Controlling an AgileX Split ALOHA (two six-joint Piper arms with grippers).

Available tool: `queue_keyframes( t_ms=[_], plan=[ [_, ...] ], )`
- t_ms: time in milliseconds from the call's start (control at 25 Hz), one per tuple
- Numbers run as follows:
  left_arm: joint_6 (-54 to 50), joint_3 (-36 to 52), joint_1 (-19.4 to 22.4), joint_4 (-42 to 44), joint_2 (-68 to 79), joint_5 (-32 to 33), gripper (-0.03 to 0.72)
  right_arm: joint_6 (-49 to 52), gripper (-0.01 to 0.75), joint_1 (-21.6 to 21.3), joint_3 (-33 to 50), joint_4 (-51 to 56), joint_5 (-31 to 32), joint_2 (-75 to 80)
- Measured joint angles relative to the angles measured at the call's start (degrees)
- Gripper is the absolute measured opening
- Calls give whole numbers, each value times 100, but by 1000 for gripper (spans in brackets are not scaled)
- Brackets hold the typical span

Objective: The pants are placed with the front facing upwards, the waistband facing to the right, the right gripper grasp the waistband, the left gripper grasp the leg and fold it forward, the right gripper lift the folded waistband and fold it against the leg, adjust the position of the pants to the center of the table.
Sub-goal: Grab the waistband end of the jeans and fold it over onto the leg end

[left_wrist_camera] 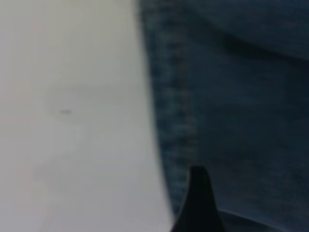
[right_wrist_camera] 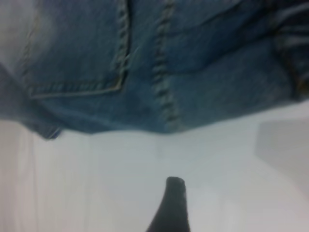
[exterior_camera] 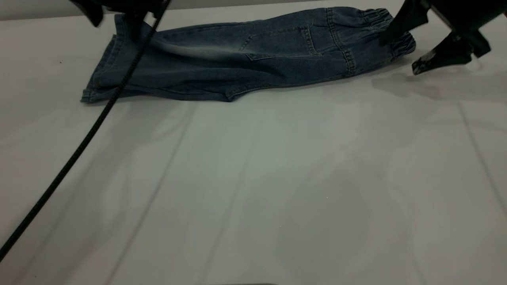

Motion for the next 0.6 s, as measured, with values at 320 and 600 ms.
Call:
queue_keyframes(
  t_ms=[320, 600],
  plan=[
    [1697, -410, -73, -1477, 0, 272, 510, -974, 594, 0, -90, 1110, -750, 274],
    [2342, -828, -73, -2078, 0, 598, 510, -1287, 592, 0, -134, 1652, -1263, 447]
  ],
)
